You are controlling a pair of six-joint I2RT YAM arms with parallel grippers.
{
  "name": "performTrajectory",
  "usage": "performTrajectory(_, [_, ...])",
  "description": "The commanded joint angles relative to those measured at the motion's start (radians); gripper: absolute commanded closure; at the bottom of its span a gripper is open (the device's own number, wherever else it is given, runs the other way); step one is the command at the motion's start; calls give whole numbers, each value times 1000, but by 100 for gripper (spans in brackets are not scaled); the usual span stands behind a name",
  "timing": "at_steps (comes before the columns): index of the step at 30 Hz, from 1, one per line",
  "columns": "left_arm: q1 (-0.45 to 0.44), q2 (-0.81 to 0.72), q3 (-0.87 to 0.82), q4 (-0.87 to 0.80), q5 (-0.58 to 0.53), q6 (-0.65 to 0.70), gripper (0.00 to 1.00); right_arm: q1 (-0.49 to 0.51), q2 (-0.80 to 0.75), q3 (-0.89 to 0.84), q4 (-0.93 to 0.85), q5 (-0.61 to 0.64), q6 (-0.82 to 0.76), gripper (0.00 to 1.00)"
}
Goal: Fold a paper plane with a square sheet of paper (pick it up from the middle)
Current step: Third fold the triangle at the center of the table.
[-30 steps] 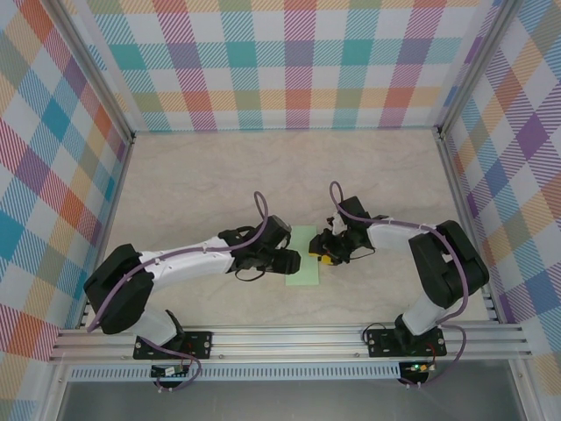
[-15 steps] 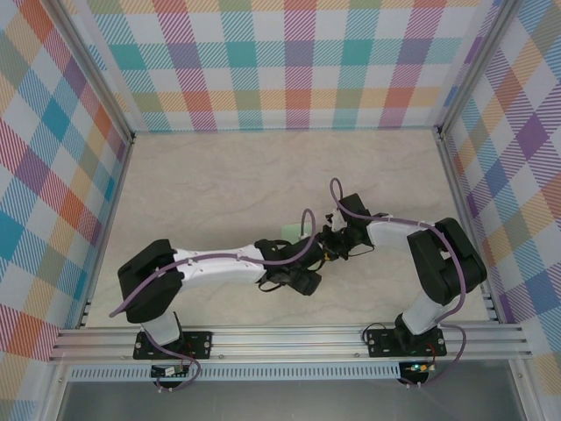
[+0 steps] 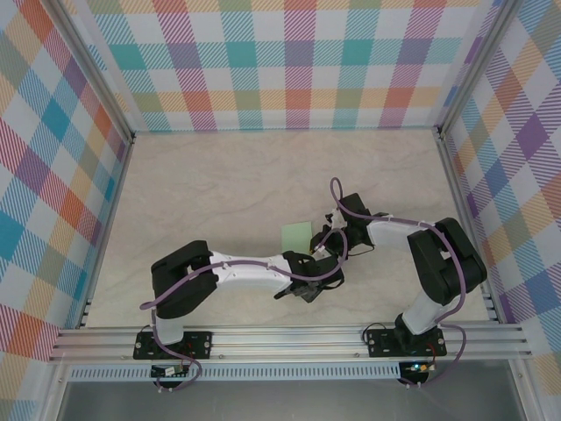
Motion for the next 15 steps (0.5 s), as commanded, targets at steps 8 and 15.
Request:
performTrajectory(8, [-29,-48,0,11,-55,15,52,-8,12,16,-32,4,-12,81])
performTrajectory(15, [-29,-87,-21,19,-61,9,75,-9,19,12,-33,10,-14,81])
